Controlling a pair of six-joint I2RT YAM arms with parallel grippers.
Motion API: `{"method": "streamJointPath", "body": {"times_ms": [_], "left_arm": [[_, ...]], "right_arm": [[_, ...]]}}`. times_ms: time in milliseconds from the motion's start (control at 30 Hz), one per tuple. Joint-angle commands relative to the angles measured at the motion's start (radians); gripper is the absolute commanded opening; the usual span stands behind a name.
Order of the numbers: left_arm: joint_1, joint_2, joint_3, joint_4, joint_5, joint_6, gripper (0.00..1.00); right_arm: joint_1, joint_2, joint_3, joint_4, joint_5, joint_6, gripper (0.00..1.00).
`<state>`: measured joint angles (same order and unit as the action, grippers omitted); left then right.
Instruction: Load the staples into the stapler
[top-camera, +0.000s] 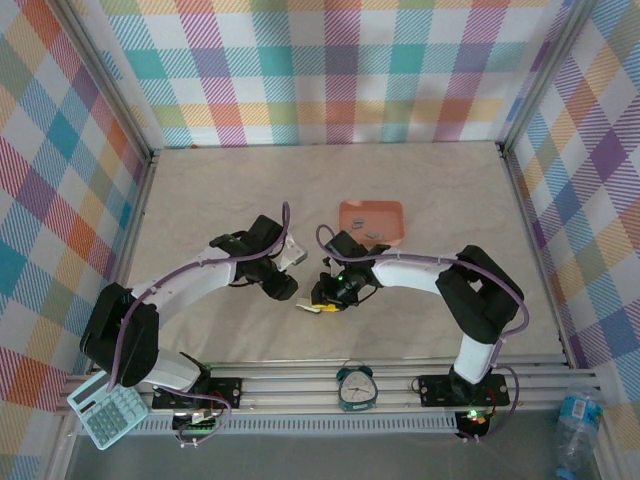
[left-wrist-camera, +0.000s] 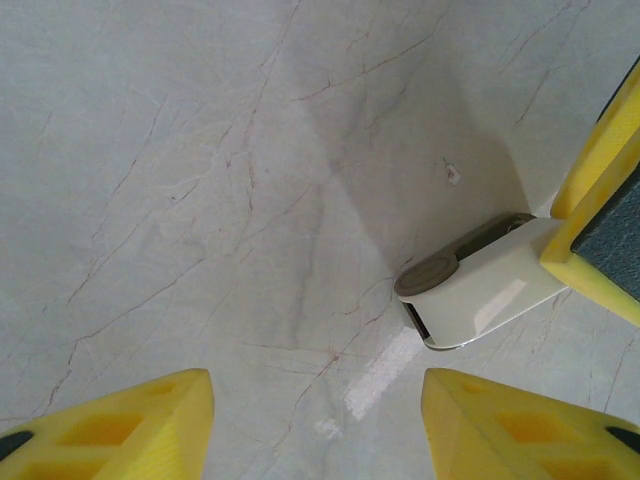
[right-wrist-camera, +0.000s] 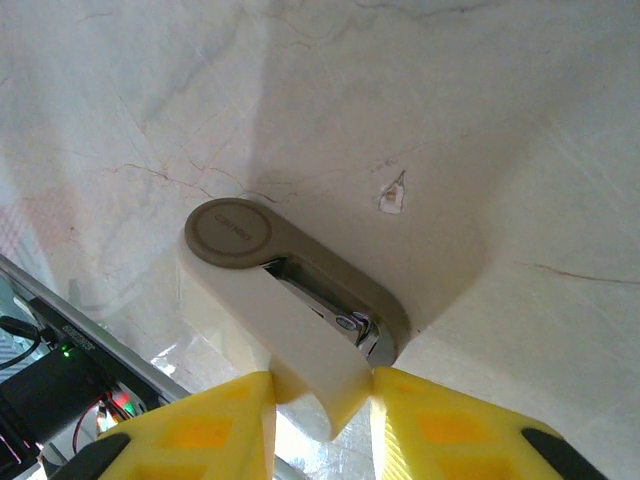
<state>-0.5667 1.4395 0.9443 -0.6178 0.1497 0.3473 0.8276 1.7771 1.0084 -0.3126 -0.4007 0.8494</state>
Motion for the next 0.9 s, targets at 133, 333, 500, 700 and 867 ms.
{"method": "streamJointPath", "body": {"times_ms": [133, 333, 500, 700, 867], "left_arm": [[0.011, -0.015, -0.014, 0.025, 0.017, -0.03, 0.57], [0.011, -0.014, -0.019, 0.045, 0.021, -0.053, 0.57], [0.011, -0.011, -0.018, 0.066, 0.033, -0.077, 0.57], [0.011, -0.019, -0.019, 0.093, 0.046, -0.131, 0.57], [0.011, -0.024, -0.036, 0.11, 0.063, -0.195, 0.57]], "right_arm": [[-0.005, 0.137, -0.059, -0.121, 0.068, -0.019, 0.28], [-0.005, 0.16, -0.103, -0.121, 0.074, -0.021, 0.27], [-0.001, 0.187, -0.094, -0.142, 0.092, -0.049, 0.24], [0.0, 0.123, -0.044, -0.188, 0.116, -0.073, 0.29], [0.004, 0.106, -0.012, -0.251, 0.131, -0.076, 0.29]]}}
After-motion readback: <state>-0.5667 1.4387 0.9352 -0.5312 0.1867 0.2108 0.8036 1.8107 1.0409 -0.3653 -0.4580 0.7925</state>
